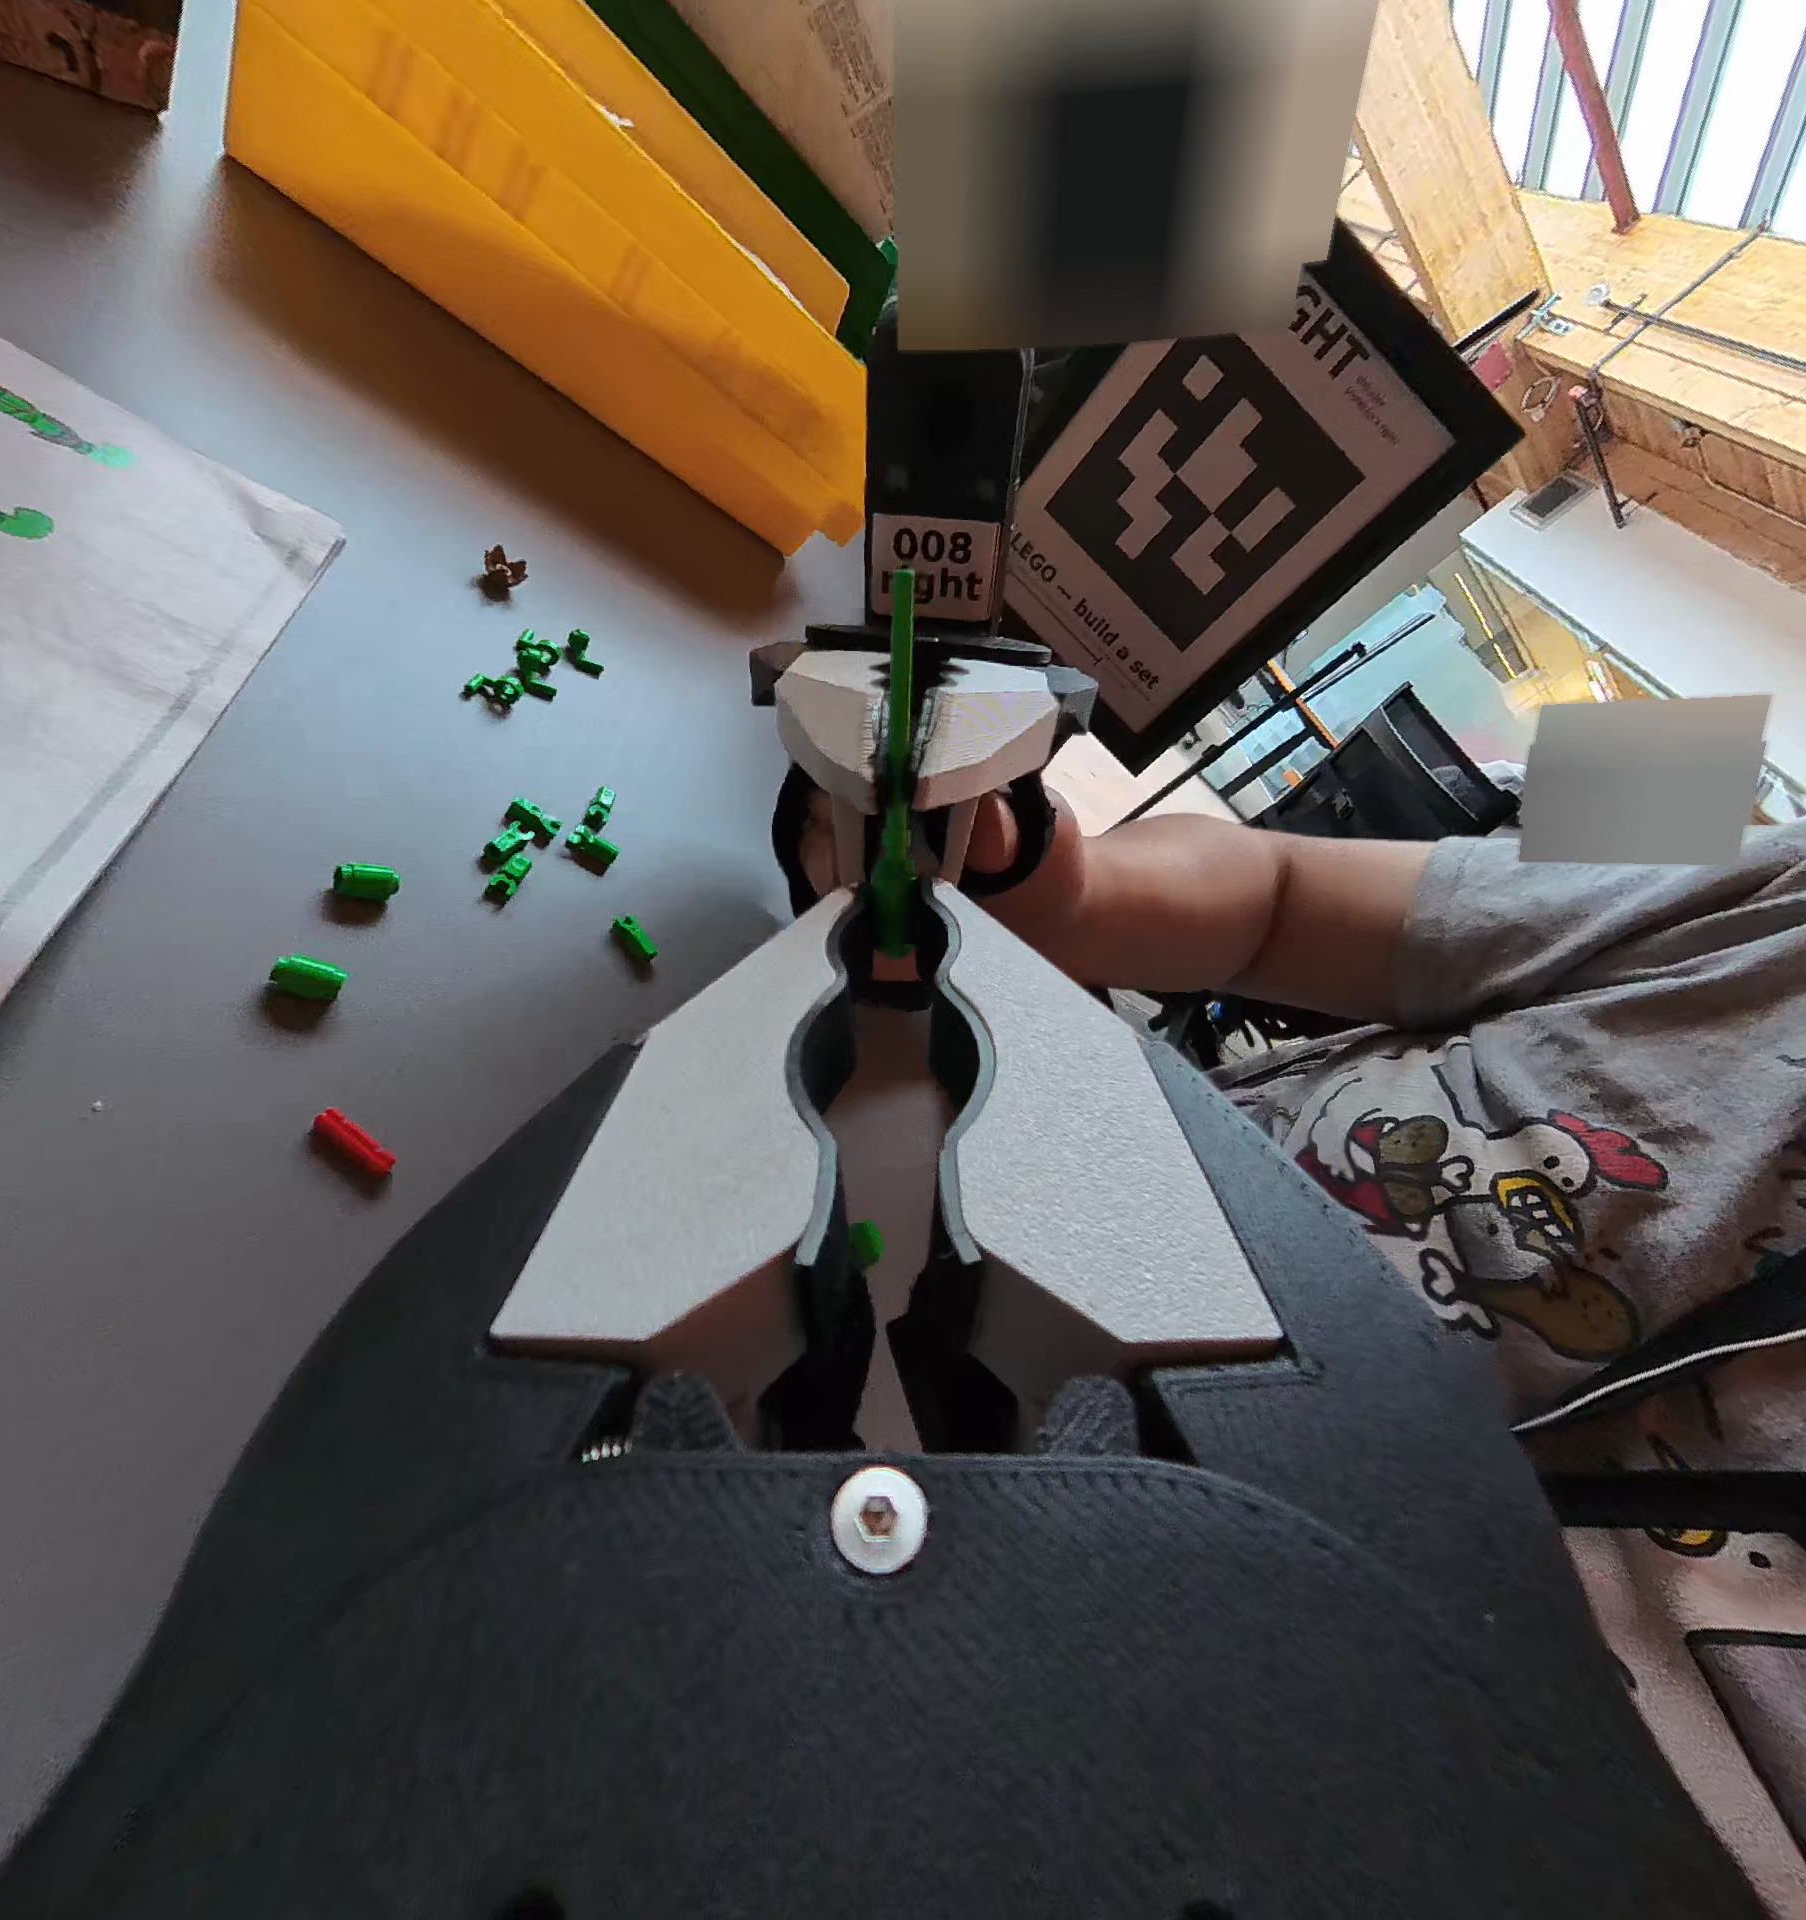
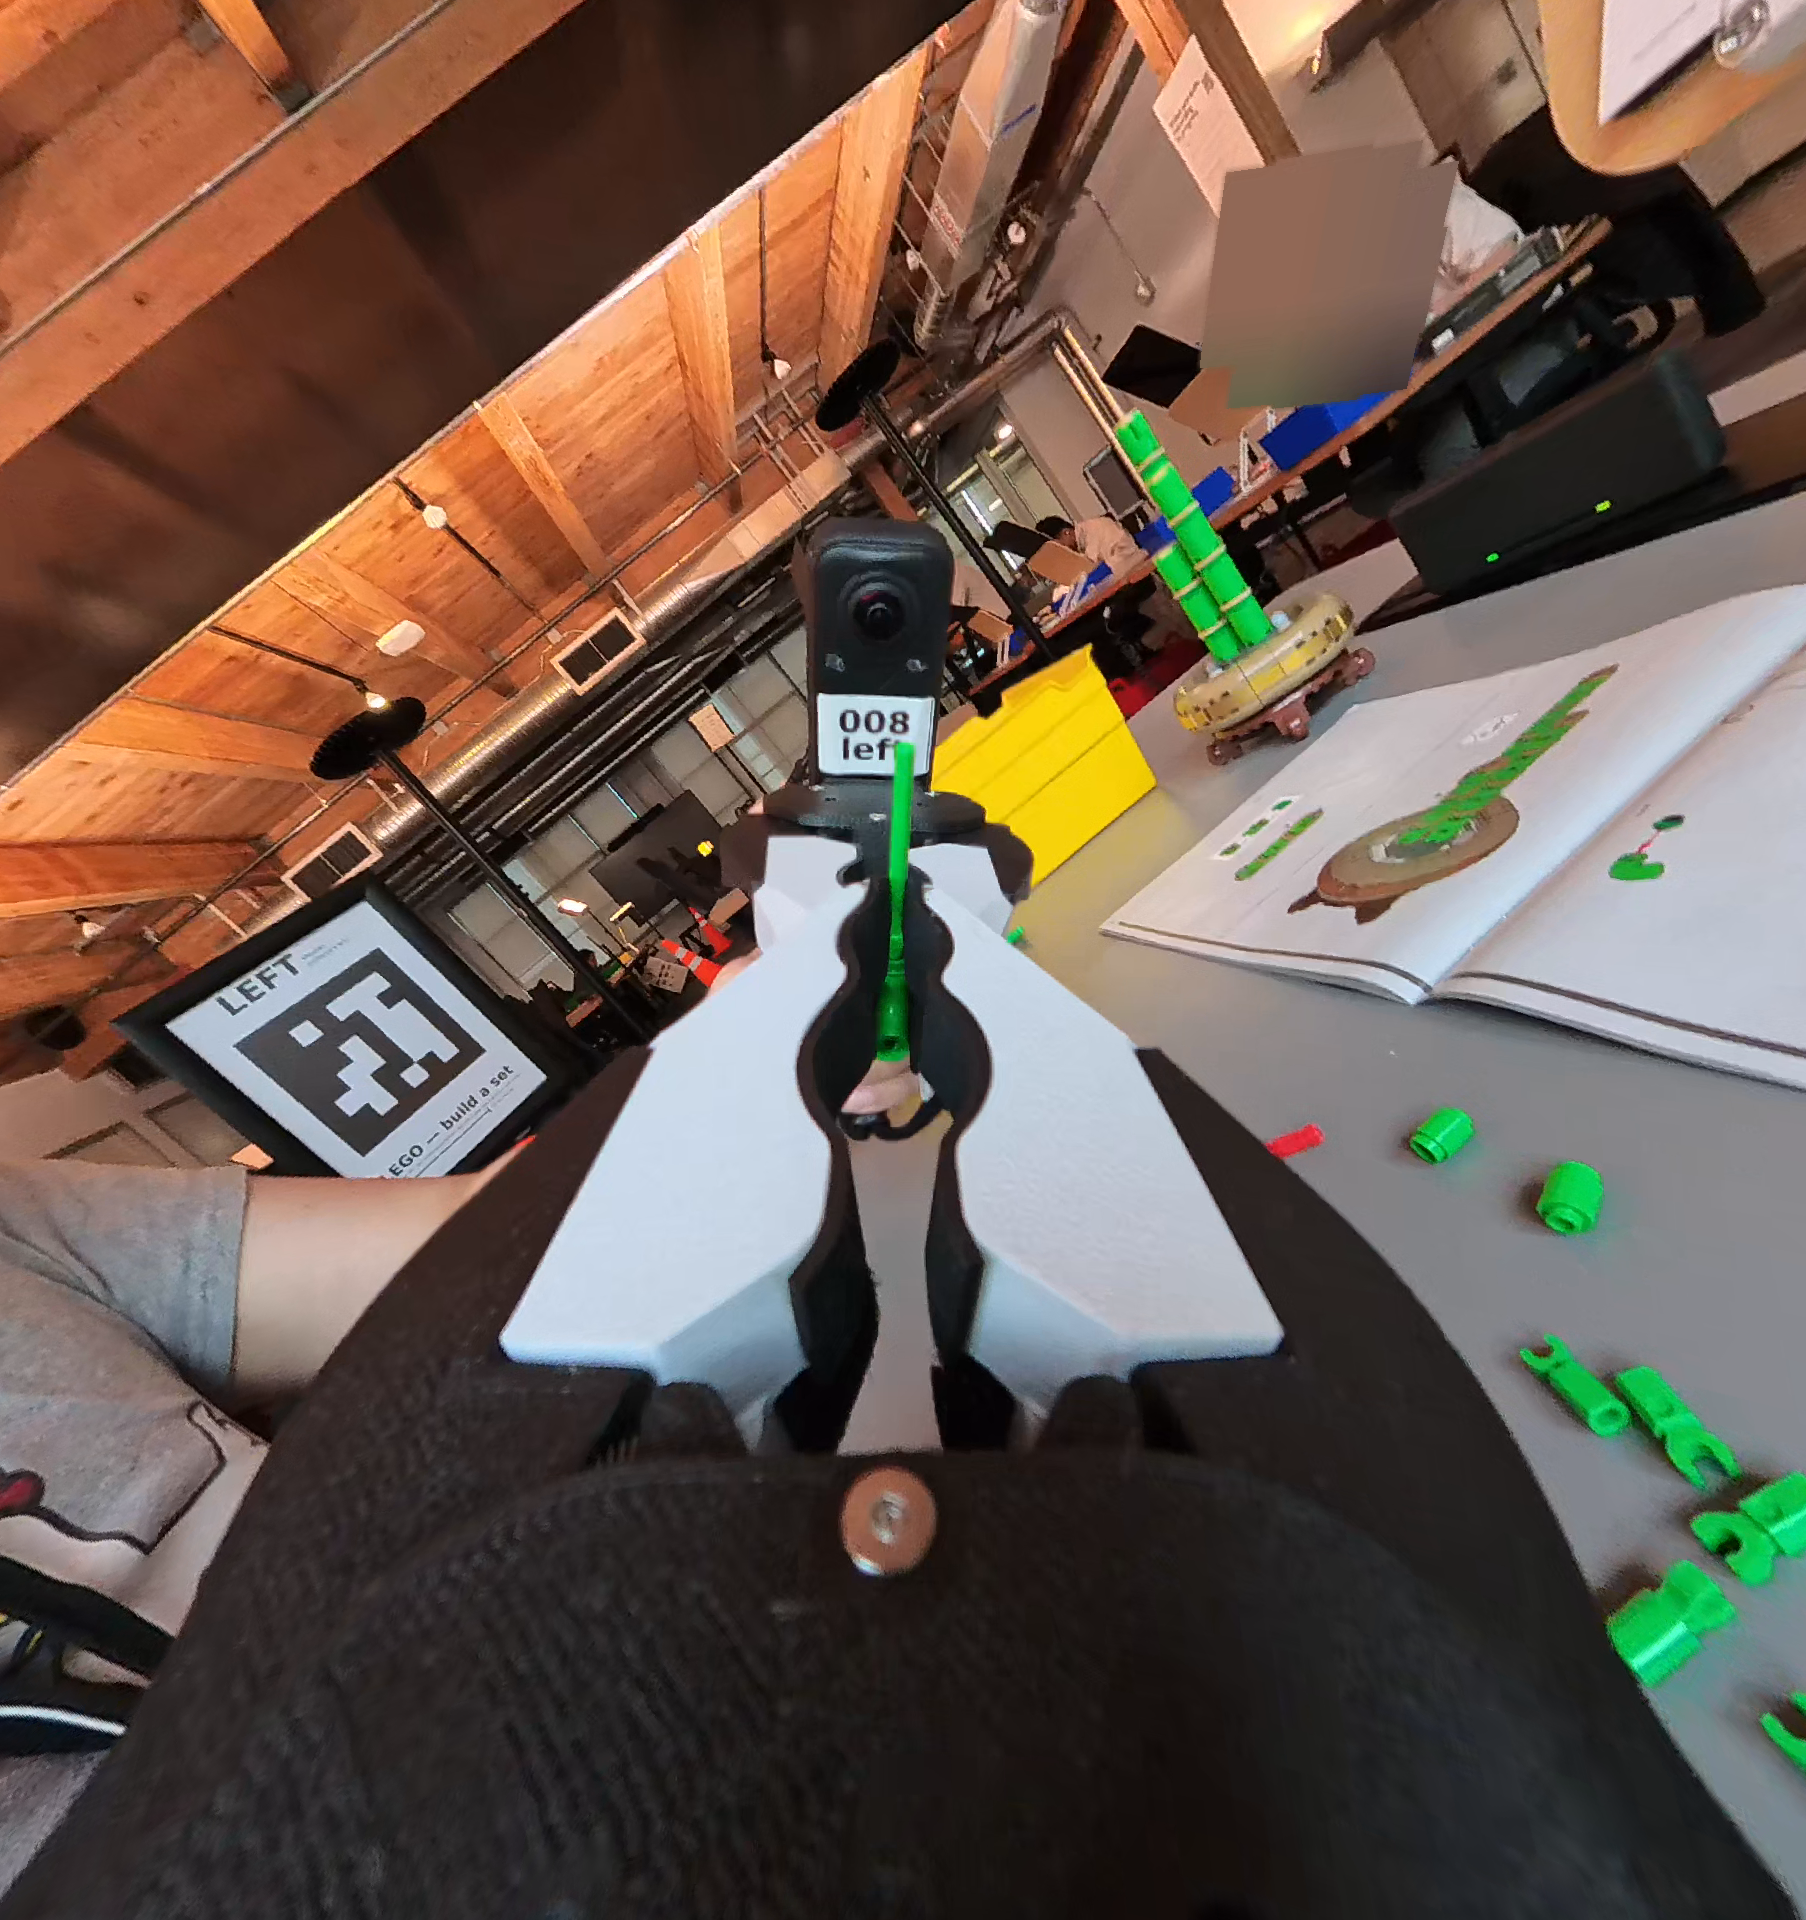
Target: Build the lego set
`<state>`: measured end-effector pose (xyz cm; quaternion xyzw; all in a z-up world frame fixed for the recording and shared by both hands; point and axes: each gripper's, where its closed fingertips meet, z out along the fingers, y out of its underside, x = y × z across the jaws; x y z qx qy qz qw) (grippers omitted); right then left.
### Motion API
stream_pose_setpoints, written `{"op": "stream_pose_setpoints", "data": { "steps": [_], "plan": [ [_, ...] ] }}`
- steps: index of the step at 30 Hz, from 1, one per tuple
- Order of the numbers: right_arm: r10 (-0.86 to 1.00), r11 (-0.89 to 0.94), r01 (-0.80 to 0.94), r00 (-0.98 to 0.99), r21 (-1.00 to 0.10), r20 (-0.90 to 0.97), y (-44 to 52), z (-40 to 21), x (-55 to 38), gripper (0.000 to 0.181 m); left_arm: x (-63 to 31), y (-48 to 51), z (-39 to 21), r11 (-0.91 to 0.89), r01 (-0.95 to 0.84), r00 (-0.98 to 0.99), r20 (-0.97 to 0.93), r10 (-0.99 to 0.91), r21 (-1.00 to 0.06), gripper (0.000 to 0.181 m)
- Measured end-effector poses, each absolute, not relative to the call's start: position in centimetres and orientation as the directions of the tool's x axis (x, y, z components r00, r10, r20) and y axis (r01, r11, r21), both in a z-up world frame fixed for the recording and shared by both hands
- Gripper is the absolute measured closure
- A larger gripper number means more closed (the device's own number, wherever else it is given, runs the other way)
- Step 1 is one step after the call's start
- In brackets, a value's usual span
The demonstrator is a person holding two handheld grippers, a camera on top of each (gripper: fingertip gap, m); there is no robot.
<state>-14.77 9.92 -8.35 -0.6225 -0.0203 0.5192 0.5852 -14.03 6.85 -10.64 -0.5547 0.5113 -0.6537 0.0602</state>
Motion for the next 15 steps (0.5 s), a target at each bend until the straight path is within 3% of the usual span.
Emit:
{"op": "stream_pose_setpoints", "data": {
  "steps": [15],
  "plan": [
    [0.594,-0.356,-0.574,0.47,-0.737,-0.653,10.4,-10.0,-14.7,0.181,-13.8,7.3,-12.1,-0.491,-0.51,-0.339,0.69,-0.64,-0.706,0.177]
  ]
}}
